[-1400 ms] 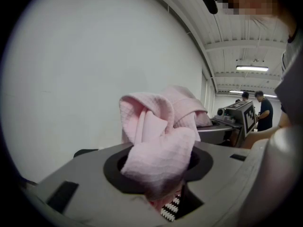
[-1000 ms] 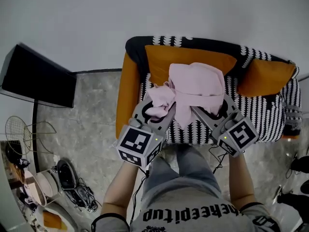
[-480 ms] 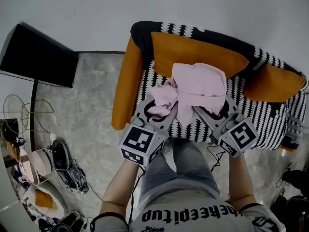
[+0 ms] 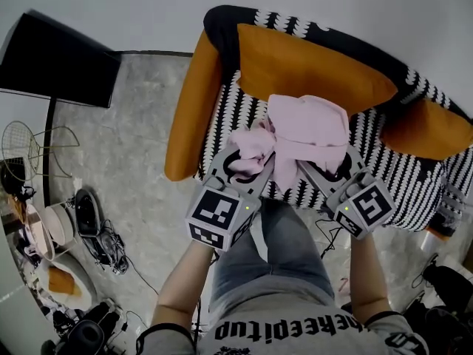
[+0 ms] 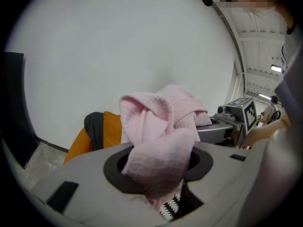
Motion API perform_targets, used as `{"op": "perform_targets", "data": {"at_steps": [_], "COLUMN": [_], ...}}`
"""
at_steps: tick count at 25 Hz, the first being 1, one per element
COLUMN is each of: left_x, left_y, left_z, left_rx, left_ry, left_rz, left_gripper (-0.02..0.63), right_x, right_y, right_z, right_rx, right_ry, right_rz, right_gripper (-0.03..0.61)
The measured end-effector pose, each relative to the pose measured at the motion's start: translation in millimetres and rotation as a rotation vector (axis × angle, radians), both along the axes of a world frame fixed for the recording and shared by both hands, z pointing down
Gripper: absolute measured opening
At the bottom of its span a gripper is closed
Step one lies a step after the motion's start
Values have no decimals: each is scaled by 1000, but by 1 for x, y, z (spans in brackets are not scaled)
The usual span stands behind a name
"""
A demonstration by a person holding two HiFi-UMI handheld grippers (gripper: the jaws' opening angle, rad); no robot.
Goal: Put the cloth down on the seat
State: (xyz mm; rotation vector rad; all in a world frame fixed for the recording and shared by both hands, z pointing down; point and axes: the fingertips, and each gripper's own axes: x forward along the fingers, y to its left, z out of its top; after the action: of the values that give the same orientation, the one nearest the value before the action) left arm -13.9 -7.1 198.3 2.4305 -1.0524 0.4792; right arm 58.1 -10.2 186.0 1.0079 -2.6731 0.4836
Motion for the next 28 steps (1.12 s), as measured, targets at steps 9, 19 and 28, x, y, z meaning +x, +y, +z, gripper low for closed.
{"op": "perform_targets", "data": {"at_steps": [9,19,28], "left_x": [3,7,7], "left_y": [4,11,11], "left_z": [60,121,172], "left_rx": [-80,-168,-242], "left_ry": [-20,-30,-41], "left_rz": [-22,-43,-55], "left_gripper": [193,193,192], "right_x": [4,6,6], "right_y": [1,7,6], "right_z": [61,125,178], "right_rx": [-85,-179,-269], "right_ry": [7,28,43], "right_rz": [-14,-30,-40], "right_gripper": [216,216,218]}}
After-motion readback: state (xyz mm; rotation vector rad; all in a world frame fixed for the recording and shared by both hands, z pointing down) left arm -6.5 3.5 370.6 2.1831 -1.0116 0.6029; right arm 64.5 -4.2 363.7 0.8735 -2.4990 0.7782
